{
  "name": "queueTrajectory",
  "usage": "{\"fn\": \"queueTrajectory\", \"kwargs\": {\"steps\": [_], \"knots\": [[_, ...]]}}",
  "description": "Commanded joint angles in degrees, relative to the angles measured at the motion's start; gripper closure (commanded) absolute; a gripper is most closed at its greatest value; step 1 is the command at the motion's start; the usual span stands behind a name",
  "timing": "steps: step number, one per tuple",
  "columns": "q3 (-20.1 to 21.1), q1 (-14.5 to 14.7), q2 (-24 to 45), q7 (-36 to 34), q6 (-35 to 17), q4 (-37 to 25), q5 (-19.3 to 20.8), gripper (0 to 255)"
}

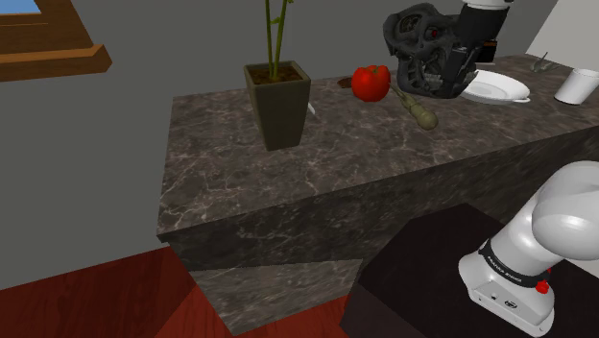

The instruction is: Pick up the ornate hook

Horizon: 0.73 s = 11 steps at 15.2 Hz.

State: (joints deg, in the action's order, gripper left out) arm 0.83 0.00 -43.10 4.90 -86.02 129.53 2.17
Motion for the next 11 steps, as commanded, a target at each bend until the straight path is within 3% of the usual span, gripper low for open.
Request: {"fn": "queueTrajectory", "kwargs": {"steps": [1, 11], "knots": [[0.0, 0.0, 0.0, 0.0, 0.0, 0.0, 0.0, 0], [-5.4, -5.6, 10.1, -1.5, -16.3, 4.5, 4.6, 0]]}}
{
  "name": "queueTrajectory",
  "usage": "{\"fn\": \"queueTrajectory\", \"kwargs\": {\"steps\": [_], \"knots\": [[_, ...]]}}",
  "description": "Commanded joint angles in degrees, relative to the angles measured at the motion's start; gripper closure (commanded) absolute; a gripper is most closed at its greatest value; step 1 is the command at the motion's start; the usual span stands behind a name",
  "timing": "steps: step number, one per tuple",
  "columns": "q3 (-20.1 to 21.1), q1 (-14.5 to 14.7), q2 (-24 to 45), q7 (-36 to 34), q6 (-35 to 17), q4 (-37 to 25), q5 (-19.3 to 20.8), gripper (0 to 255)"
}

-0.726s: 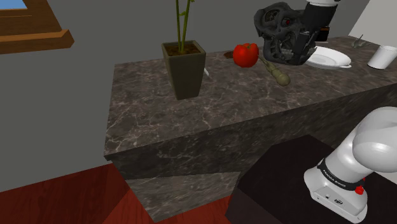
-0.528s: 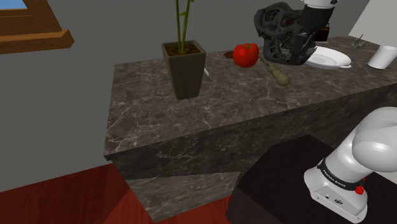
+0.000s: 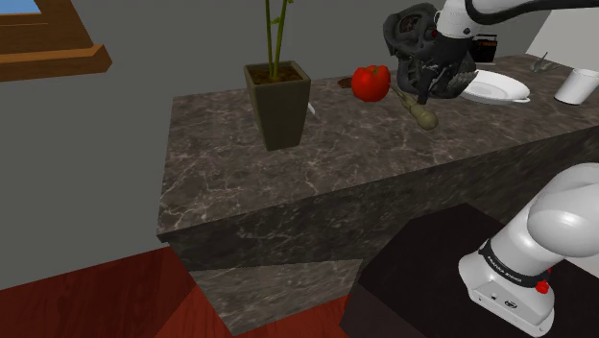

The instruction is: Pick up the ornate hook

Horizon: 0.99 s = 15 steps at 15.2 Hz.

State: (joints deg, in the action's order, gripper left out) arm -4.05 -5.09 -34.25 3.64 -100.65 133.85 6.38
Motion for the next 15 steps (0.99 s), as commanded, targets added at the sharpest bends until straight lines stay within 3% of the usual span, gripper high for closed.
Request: {"fn": "queueTrajectory", "kwargs": {"steps": [1, 4, 13, 14, 15], "knots": [[-1.1, -1.1, 2.6, -0.5, -3.3, 0.3, 0.8, 0], [-2.6, -2.5, 6.2, -1.0, -7.5, 0.3, 1.8, 0], [-3.0, -2.7, 7.1, -1.4, -13.5, 5.4, 2.2, 0], [-2.9, -2.6, 7.1, -1.5, -13.5, 5.3, 2.1, 255], [-2.9, -2.6, 7.2, -1.5, -13.5, 5.3, 2.1, 255]]}}
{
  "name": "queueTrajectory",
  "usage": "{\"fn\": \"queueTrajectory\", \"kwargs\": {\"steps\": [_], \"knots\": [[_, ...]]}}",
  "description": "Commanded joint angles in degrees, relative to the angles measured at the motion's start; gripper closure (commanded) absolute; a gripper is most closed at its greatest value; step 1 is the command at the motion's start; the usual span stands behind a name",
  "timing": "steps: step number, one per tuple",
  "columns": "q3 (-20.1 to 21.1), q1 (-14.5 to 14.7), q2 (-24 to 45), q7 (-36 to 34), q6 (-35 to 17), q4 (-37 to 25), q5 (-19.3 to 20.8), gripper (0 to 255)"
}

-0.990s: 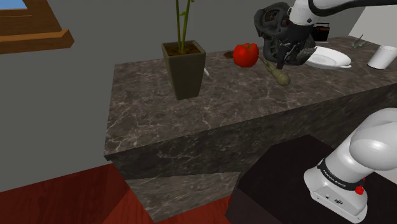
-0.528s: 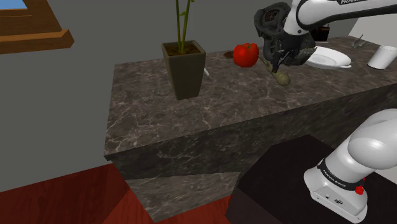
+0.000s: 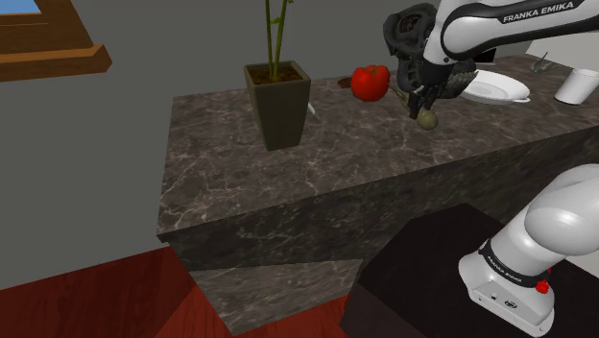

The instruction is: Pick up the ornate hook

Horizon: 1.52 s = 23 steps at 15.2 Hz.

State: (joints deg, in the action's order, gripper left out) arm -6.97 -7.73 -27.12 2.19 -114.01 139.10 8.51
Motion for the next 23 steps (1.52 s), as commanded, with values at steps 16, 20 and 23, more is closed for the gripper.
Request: {"fn": "queueTrajectory", "kwargs": {"steps": [16, 20, 23], "knots": [[0.3, 0.1, -0.9, 0.5, 6.2, -5.3, -0.4, 255], [0.5, 0.2, -1.1, 0.8, 9.3, -8.2, -0.6, 255], [0.6, 0.2, -1.1, 1.0, 11.6, -10.6, -0.7, 255]]}}
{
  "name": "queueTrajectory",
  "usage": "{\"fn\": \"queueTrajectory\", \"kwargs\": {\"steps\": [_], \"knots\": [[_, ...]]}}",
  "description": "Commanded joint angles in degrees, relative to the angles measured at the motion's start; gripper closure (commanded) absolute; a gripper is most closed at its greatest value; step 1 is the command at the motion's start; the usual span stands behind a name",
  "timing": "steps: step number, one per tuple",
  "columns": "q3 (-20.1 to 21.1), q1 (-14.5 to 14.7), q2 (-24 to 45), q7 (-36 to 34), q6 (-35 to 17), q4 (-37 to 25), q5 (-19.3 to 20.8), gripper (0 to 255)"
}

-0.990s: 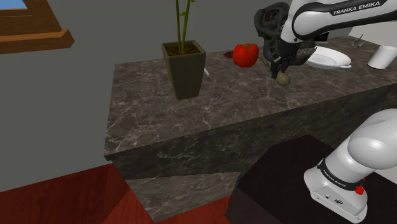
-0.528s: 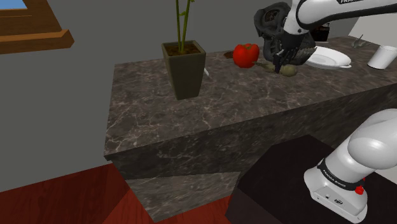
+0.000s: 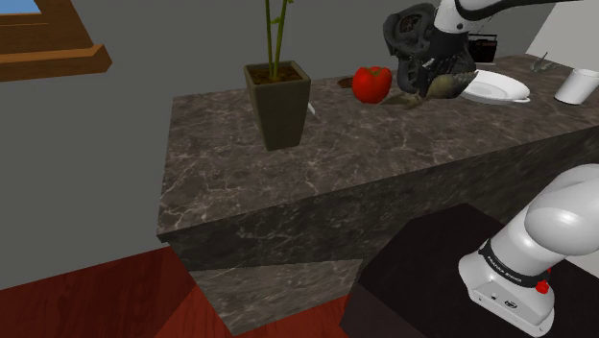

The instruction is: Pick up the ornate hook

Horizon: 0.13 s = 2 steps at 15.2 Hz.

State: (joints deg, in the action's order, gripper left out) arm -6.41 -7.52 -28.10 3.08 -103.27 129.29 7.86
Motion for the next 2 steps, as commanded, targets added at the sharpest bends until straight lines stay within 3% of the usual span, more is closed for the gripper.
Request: {"fn": "queueTrajectory", "kwargs": {"steps": [1, 2], "knots": [[0.0, 0.0, -0.1, 0.1, 1.0, -0.9, 0.0, 255], [0.0, 0.0, -0.1, 0.1, 1.0, -0.9, 0.0, 255]]}}
